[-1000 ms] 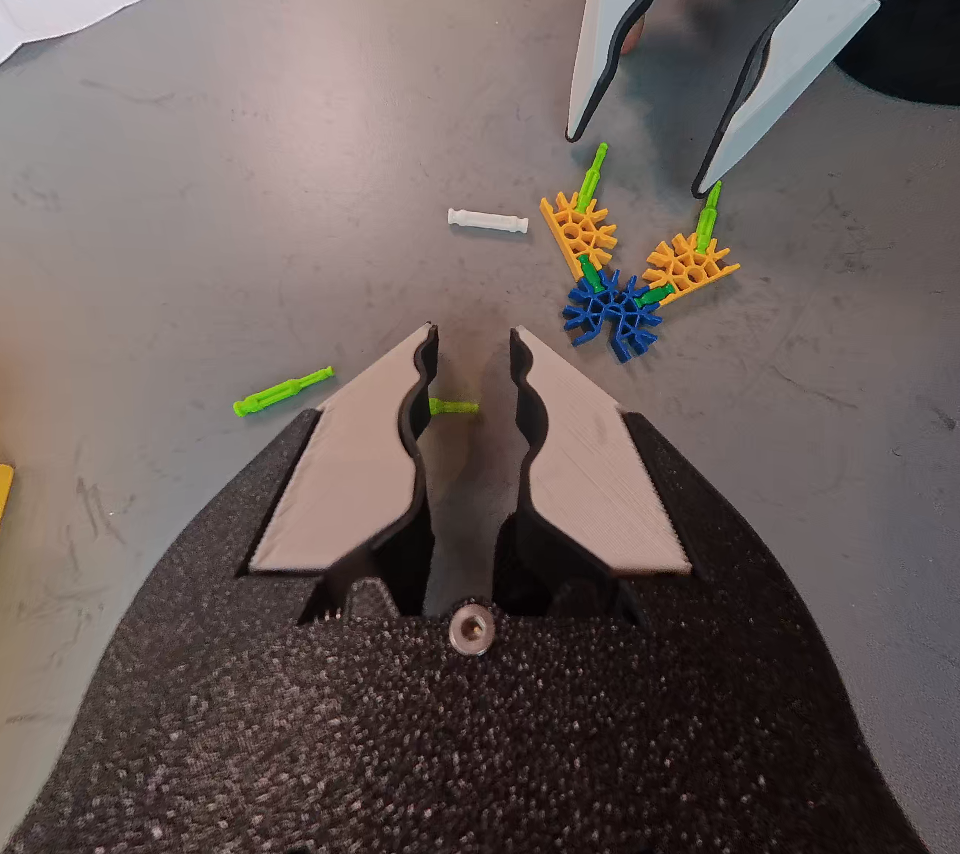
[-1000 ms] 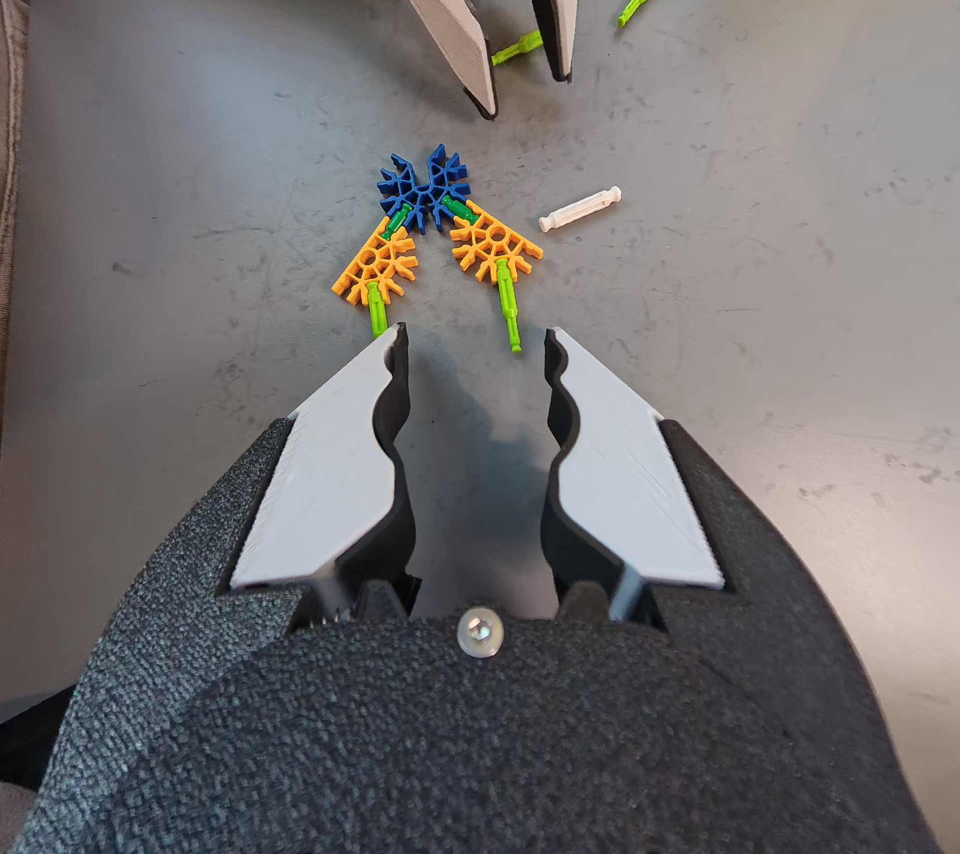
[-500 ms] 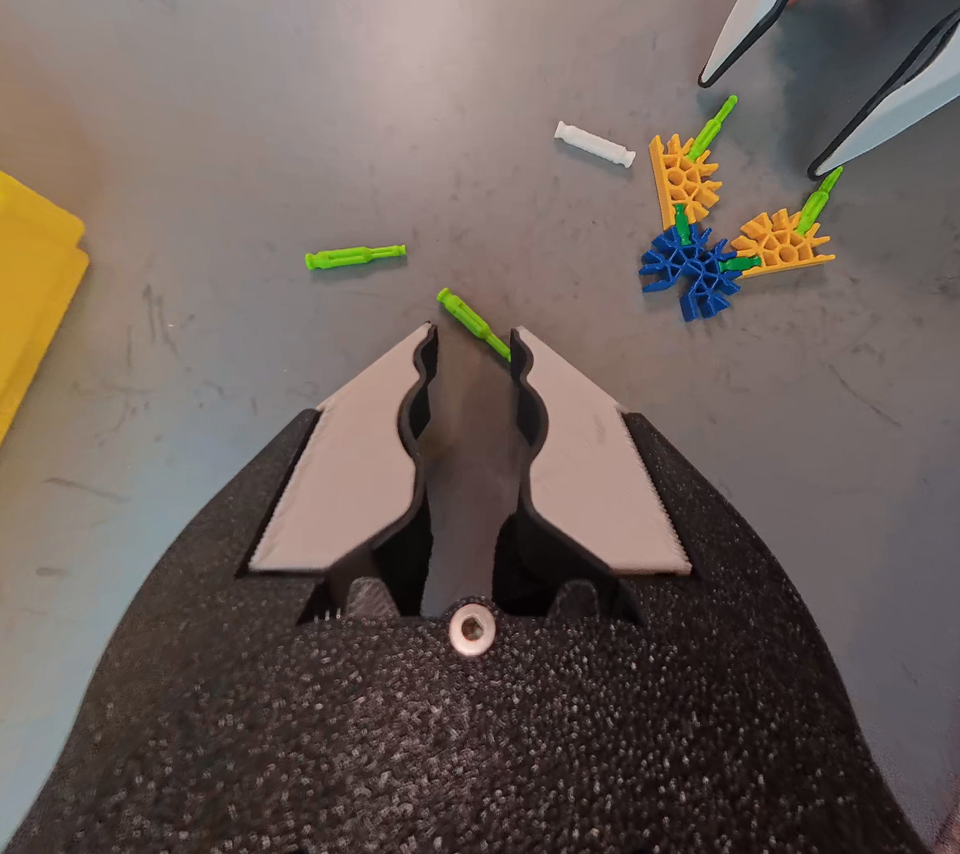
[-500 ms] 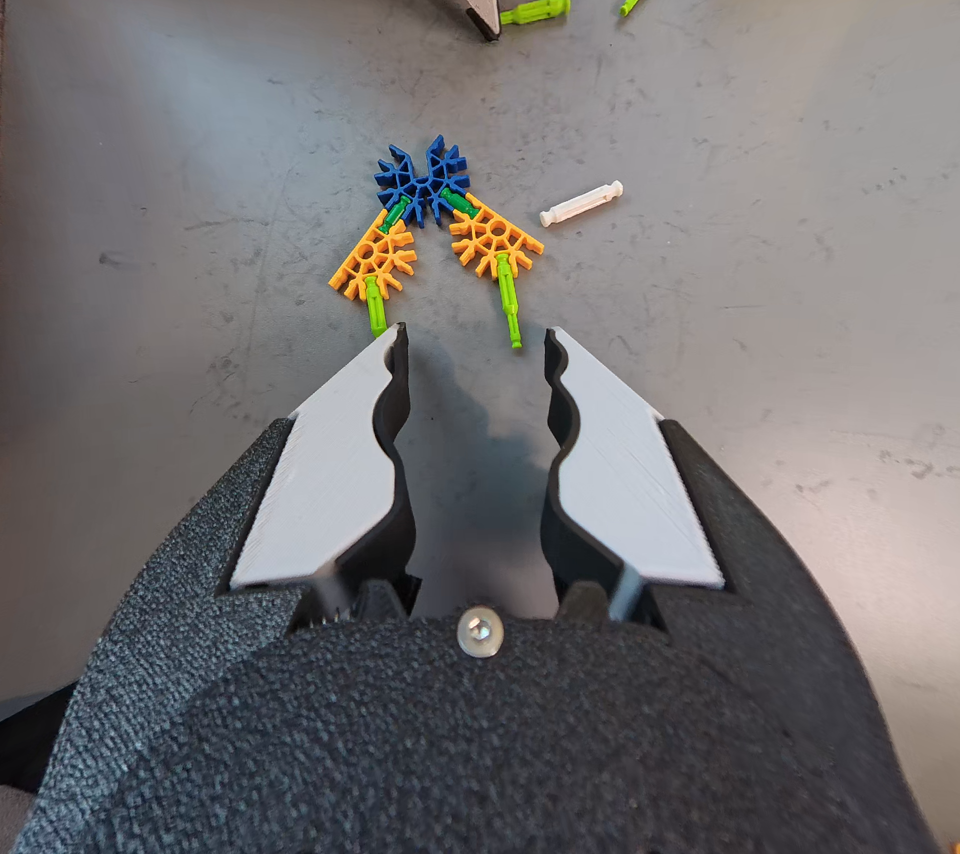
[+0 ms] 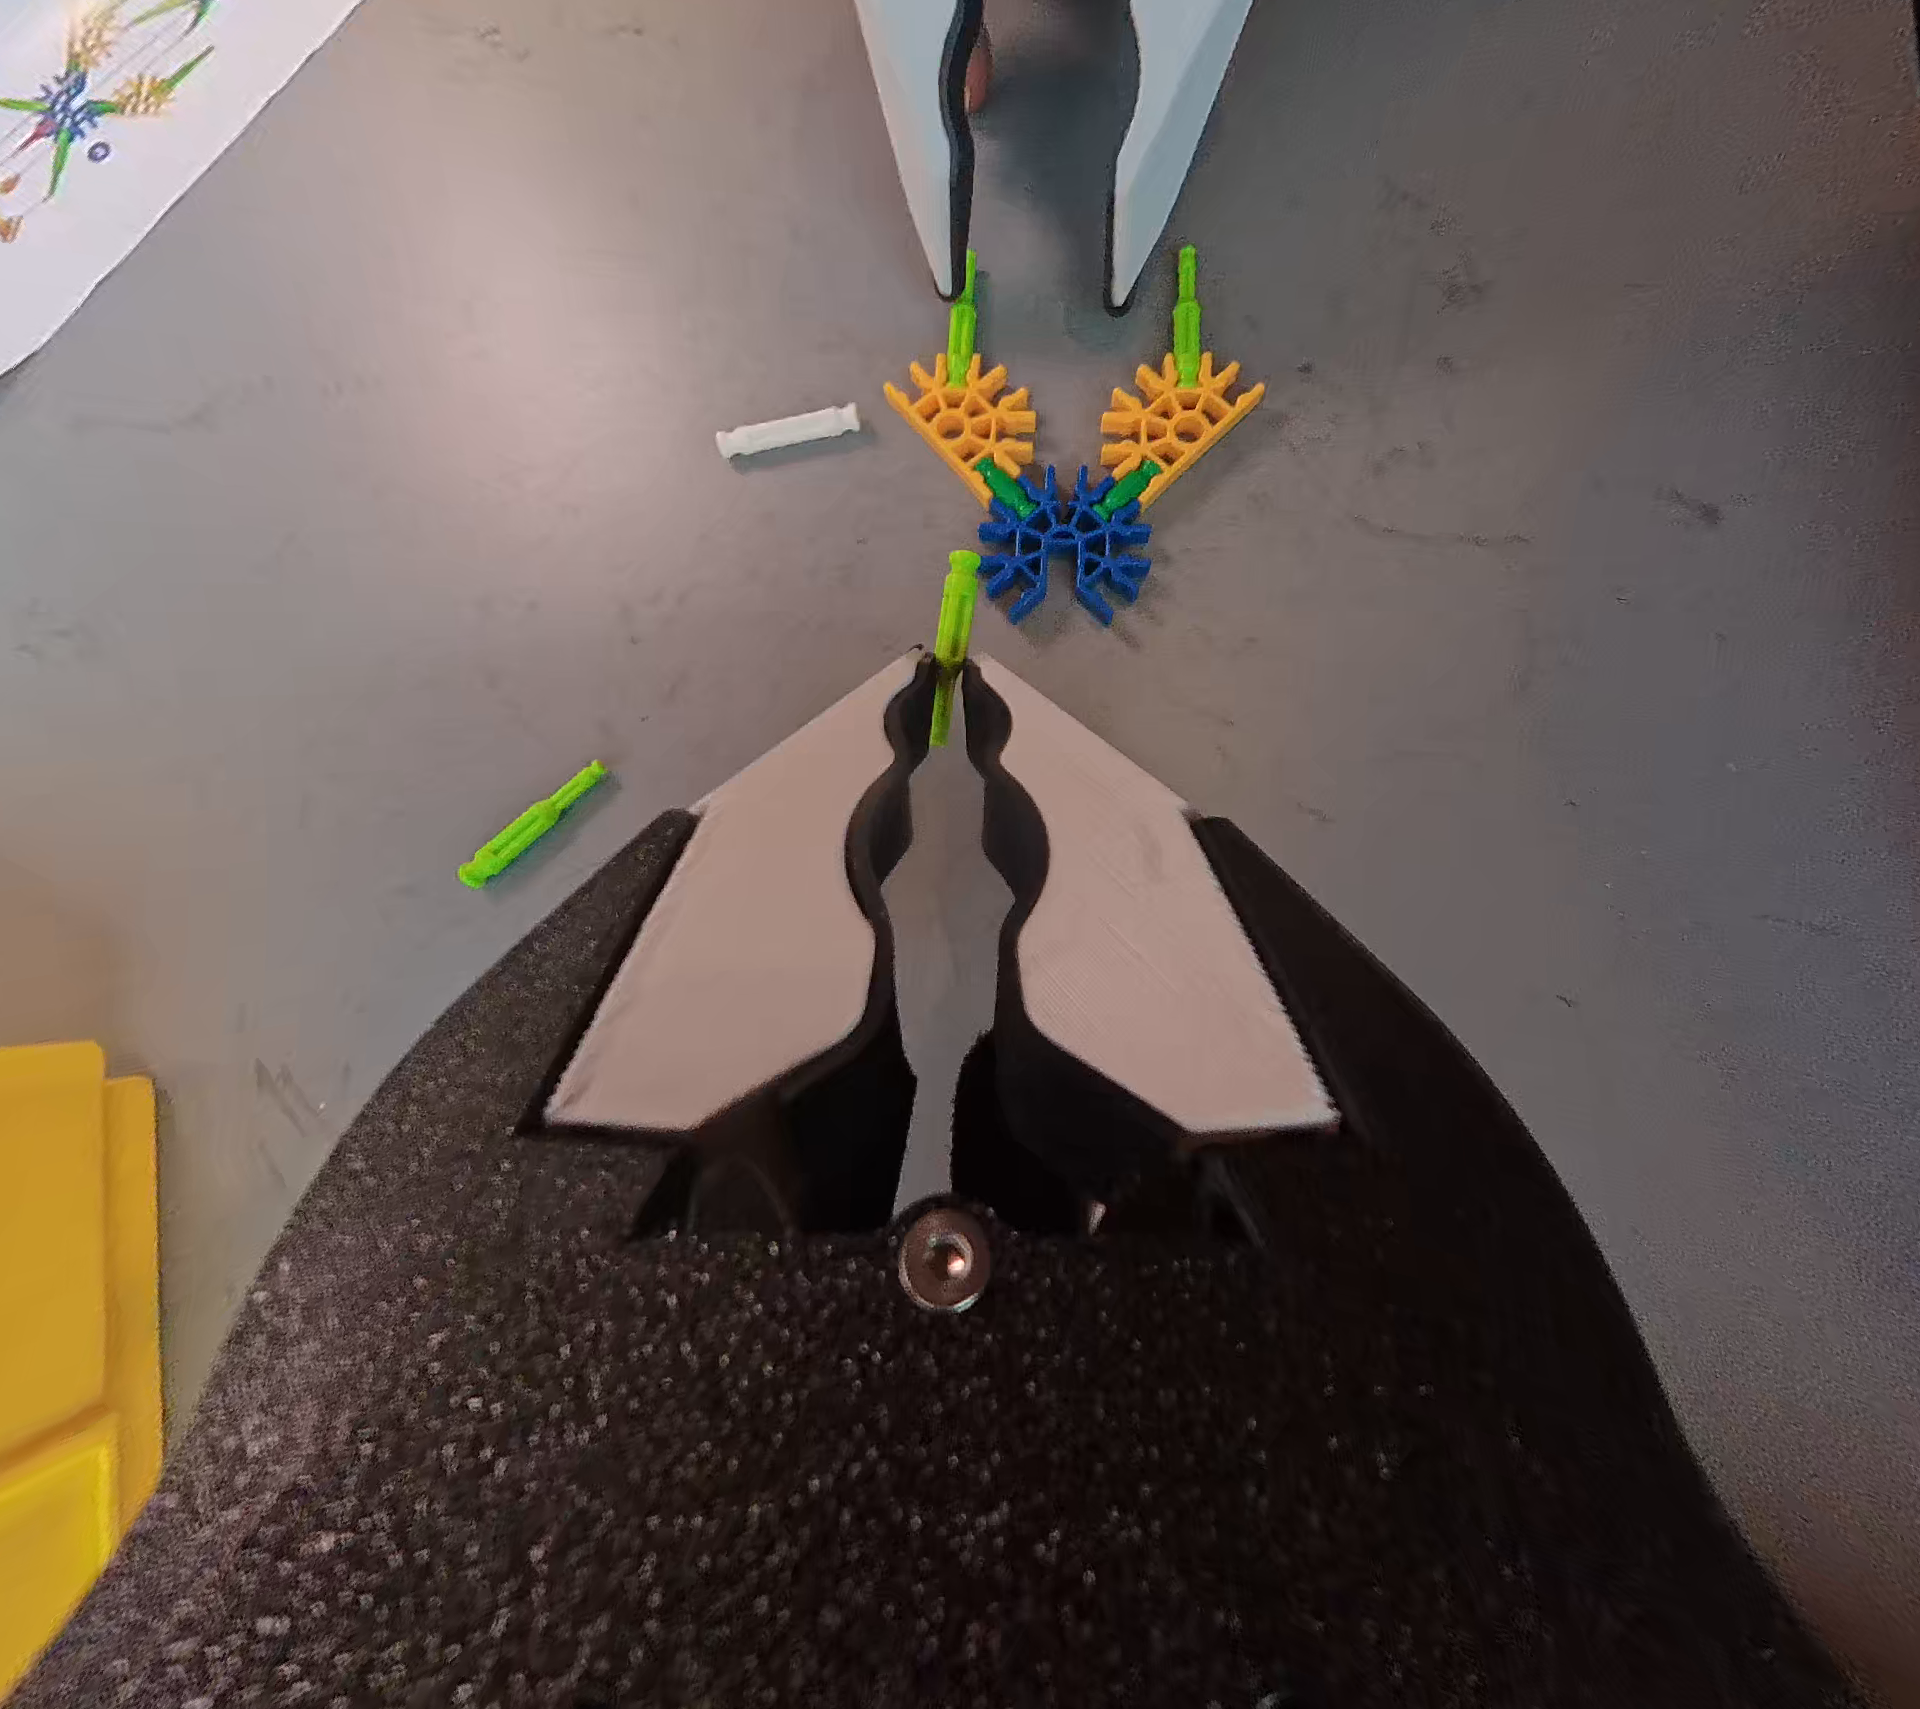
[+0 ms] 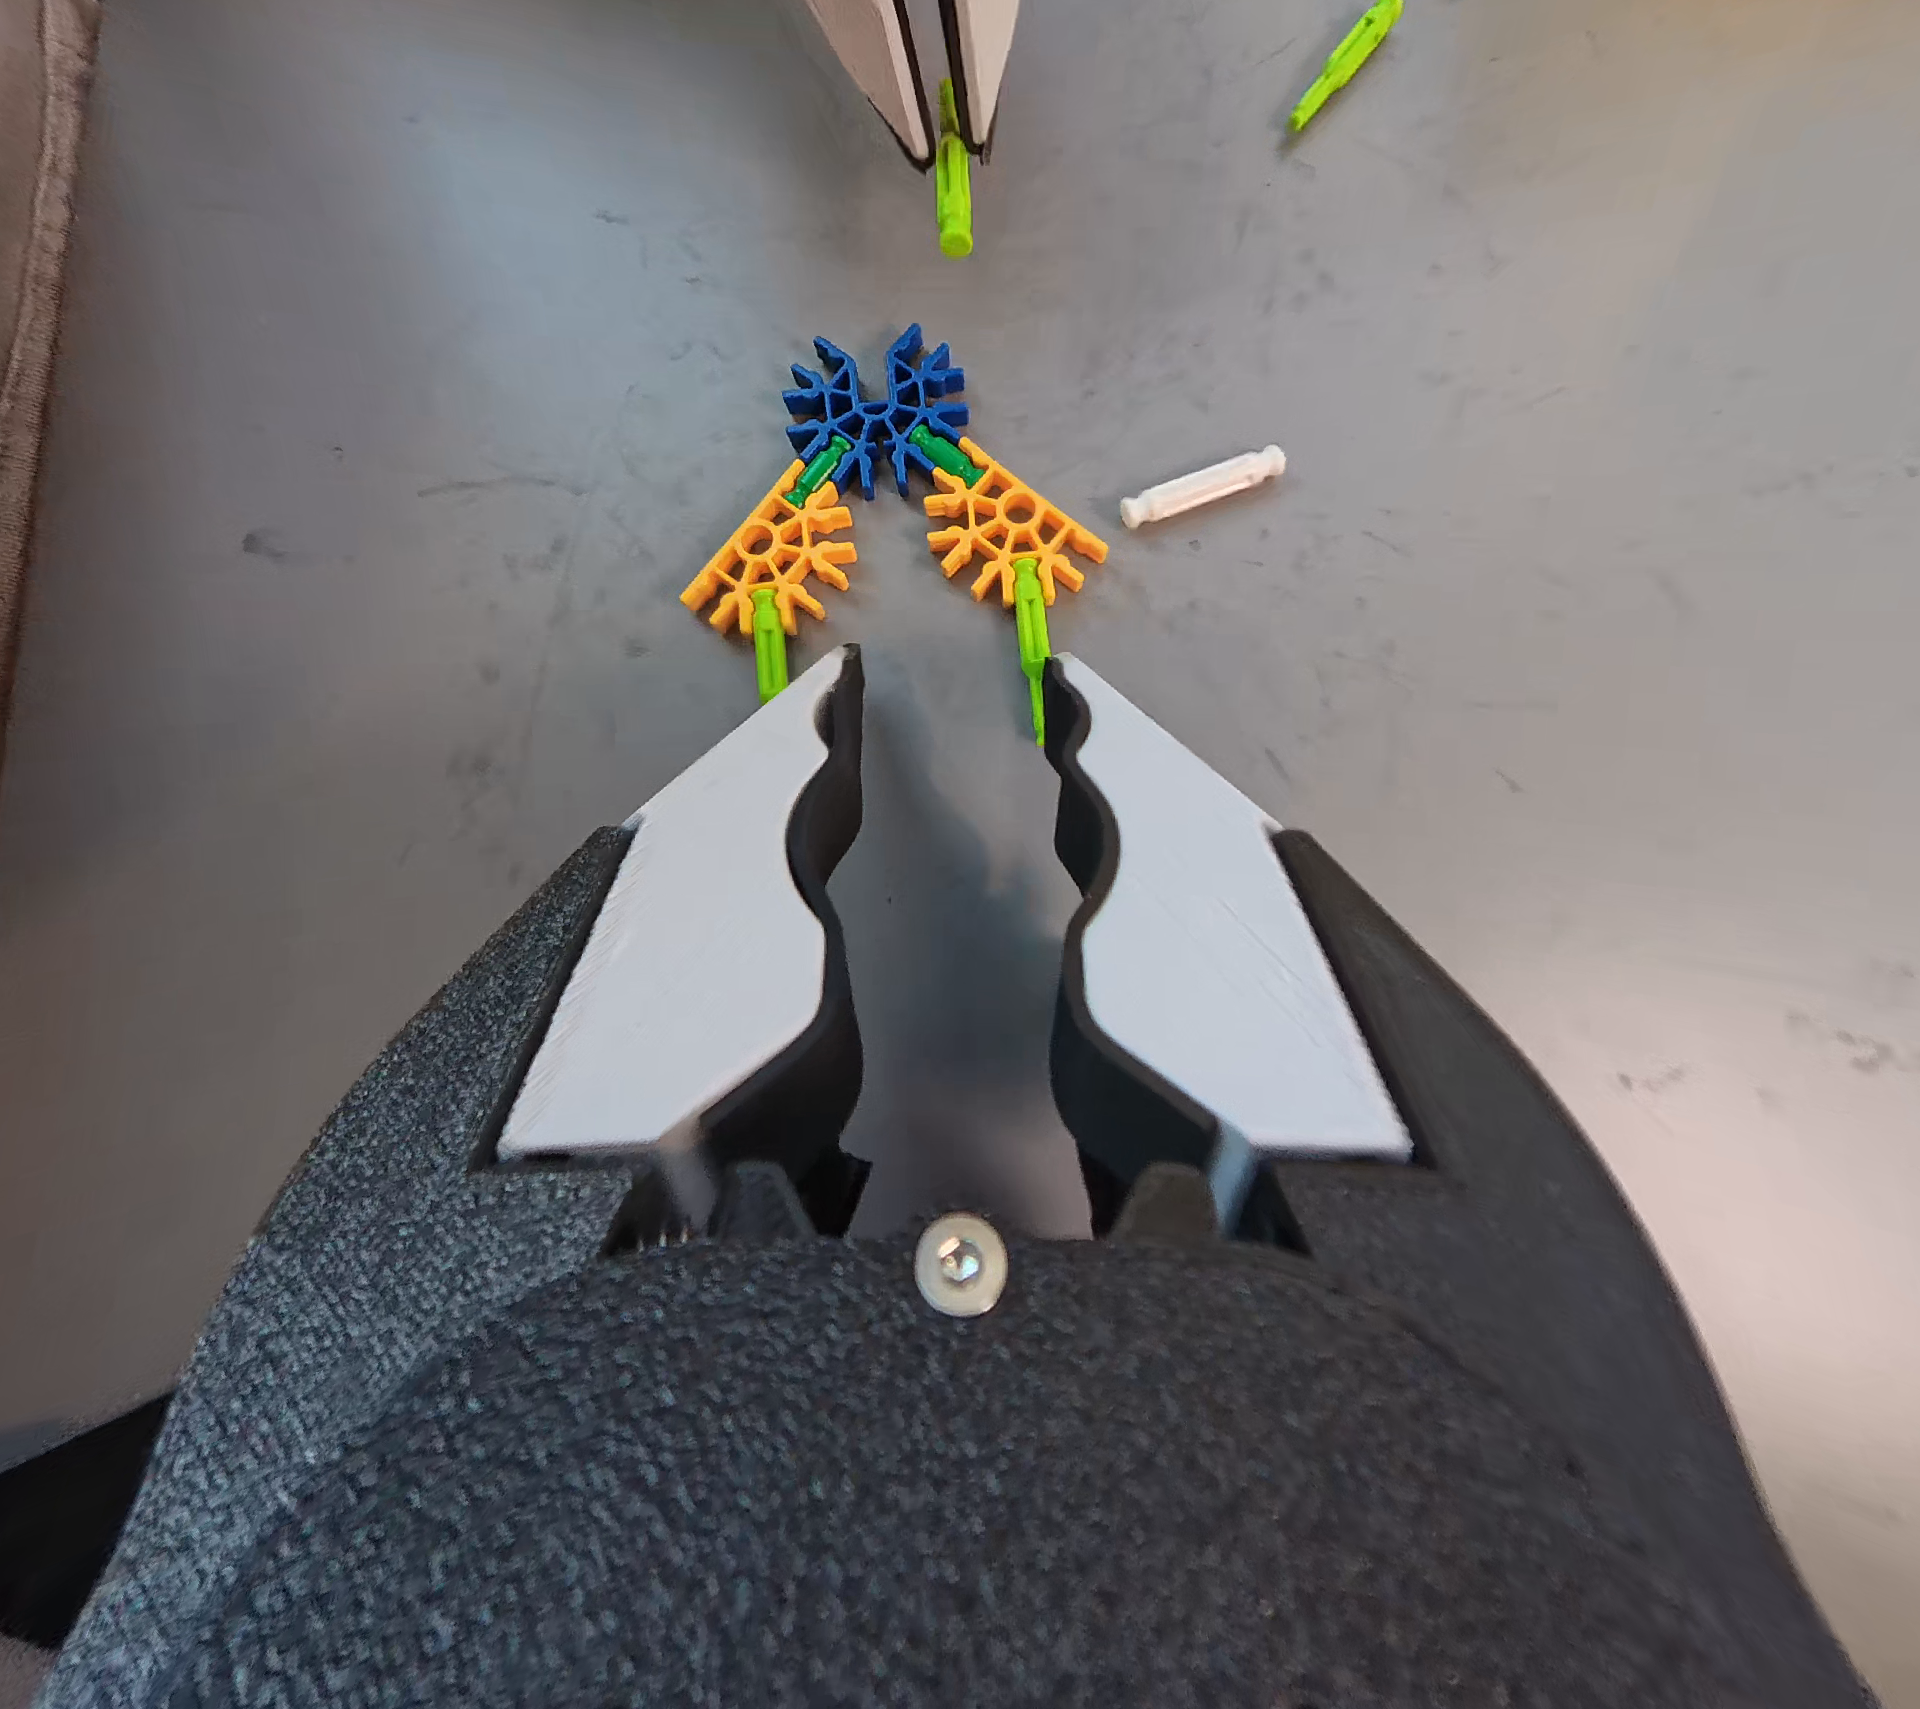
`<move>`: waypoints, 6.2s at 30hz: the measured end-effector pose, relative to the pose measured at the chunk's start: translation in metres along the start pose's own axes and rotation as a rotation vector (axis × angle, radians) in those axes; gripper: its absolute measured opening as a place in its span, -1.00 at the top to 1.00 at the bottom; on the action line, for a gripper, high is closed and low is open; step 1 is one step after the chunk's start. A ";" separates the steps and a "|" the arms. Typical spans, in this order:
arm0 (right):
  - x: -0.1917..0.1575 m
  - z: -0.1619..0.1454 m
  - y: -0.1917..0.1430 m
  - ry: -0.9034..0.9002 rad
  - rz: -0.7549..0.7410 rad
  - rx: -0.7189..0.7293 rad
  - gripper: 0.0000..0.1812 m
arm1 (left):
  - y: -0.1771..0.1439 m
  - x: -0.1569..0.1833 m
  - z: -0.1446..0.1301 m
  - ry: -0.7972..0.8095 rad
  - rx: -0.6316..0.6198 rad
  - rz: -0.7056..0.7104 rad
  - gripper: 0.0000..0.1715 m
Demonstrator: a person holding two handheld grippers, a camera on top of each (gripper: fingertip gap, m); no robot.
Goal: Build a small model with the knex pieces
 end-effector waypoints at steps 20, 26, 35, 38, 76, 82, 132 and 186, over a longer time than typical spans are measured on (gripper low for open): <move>-0.006 0.012 0.009 -0.091 -0.067 0.004 0.92 | 0.008 0.006 -0.019 0.083 -0.013 -0.088 0.94; -0.003 0.017 0.013 -0.120 -0.122 0.026 0.92 | 0.012 0.011 -0.017 0.140 -0.003 -0.146 0.94; -0.003 0.020 0.010 -0.107 -0.114 0.073 0.75 | 0.016 0.029 -0.010 0.159 0.009 -0.138 0.94; -0.008 0.027 -0.003 -0.084 -0.047 0.183 0.73 | 0.016 0.032 -0.008 0.167 0.008 -0.139 0.94; -0.046 0.071 0.028 -0.099 -0.019 -0.284 1.00 | 0.015 0.031 -0.004 0.099 0.087 -0.182 0.91; -0.047 0.073 0.029 -0.067 -0.024 -0.307 1.00 | 0.018 0.030 -0.006 0.078 0.071 -0.166 0.93; -0.005 0.003 0.001 0.013 -0.082 -0.117 0.96 | 0.013 -0.074 -0.034 -0.175 0.027 0.079 0.81; -0.019 0.057 -0.019 -0.111 -0.136 0.405 0.97 | -0.026 0.006 0.022 -0.042 0.391 -0.096 0.94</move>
Point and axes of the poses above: each gripper's, where its closed fingertips meet, y out along the fingers, z out of its top, x = y × z across the jaws, the point moved 8 cm from there along -y, back along the fingers, and after that the axes turned 13 degrees about -x, right-handed, at the moved point
